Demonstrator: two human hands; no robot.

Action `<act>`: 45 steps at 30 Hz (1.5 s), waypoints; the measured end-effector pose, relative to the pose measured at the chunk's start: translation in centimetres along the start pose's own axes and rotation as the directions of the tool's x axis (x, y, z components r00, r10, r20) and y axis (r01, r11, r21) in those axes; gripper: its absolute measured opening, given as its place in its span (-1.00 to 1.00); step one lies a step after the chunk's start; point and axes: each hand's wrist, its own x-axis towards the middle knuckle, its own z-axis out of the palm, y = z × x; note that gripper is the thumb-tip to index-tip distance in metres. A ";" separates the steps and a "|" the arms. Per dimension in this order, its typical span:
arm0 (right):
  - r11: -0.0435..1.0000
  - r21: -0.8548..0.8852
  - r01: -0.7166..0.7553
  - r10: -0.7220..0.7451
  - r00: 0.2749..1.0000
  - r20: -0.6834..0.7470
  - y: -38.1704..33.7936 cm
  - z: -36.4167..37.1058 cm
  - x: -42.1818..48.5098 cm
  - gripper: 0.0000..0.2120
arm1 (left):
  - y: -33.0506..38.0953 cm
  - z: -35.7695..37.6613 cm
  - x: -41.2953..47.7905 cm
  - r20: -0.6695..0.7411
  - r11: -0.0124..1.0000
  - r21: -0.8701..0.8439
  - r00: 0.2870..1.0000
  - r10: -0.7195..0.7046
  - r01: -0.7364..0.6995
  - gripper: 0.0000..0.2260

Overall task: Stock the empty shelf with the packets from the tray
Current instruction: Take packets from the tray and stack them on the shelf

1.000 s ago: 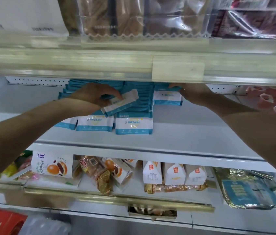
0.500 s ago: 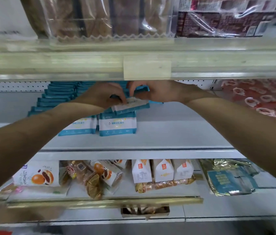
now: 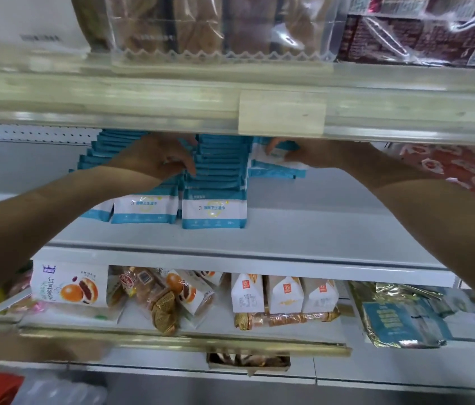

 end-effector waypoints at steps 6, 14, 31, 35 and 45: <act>0.986 -0.094 -0.141 0.151 0.983 0.105 2.0 2.3 0.5 -0.49 | -2.4 -1.2 -3.6 0.002 0.993 0.040 0.994 -0.108 0.108 -0.81; 0.954 -0.283 -0.097 0.101 0.995 -0.001 2.8 4.2 2.1 -0.50 | -3.2 -1.5 -6.2 -0.077 0.993 0.010 0.991 -0.113 0.114 -0.72; 0.993 0.087 0.080 -0.083 0.996 0.030 -9.2 3.2 7.9 -0.64 | -6.1 -2.5 -12.0 -0.113 0.985 0.026 0.979 -0.168 0.172 -0.79; 0.933 0.009 0.360 -0.360 0.931 0.062 -18.1 5.6 13.0 -0.68 | -8.3 -4.1 -17.1 -0.152 0.962 0.031 0.953 -0.263 0.271 -0.73; 0.716 0.030 0.698 -0.691 0.701 0.175 -41.3 18.1 22.8 -0.62 | -13.6 -9.4 -39.3 -0.215 0.748 0.015 0.733 -0.646 0.664 -0.67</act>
